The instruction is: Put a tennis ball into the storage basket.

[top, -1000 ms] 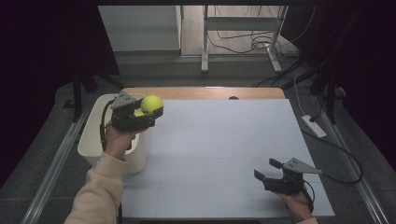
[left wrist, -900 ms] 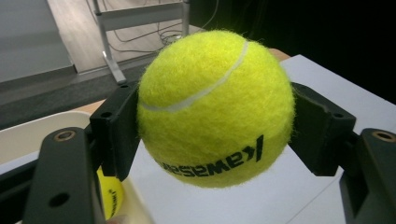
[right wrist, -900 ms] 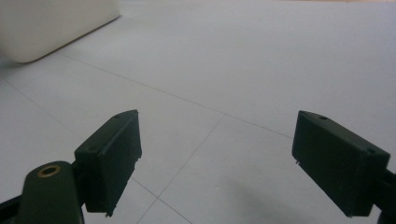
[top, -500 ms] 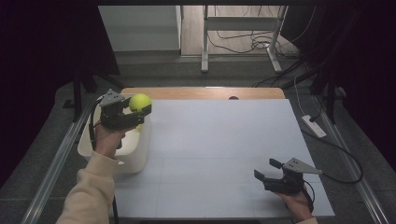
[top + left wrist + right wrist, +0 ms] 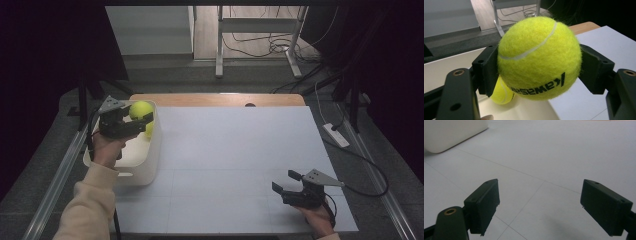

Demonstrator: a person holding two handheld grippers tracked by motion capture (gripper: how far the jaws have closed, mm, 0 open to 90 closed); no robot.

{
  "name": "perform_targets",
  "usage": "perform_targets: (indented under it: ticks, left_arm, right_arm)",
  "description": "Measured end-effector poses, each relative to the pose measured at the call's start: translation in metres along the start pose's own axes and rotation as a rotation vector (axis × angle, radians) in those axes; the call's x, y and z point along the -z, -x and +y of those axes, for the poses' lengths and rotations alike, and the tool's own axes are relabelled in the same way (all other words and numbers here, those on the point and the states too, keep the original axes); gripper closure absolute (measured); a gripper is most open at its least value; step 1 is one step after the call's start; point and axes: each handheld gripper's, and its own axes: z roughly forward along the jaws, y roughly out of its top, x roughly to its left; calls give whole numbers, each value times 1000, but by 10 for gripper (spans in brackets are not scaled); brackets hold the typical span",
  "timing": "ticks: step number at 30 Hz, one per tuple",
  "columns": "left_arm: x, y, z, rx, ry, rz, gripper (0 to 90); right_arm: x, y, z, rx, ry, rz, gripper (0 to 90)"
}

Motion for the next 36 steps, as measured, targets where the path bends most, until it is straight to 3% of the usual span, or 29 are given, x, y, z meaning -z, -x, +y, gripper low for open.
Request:
perform_targets:
  ticks: [10,20,26,36]
  left_arm:
    - [1,-12,-4,21,-30,11,263]
    - [-7,-17,-5,8,-97,29,262]
    - [-12,-24,-5,-5,-146,62,262]
    - [-21,-30,-6,-8,-190,82,261]
  right_arm:
    - [0,0,0,1,-1,2,156]
    - [0,-1,0,1,-1,3,156]
    - [0,-1,0,1,-2,3,157]
    - [-1,-1,0,3,-1,2,156]
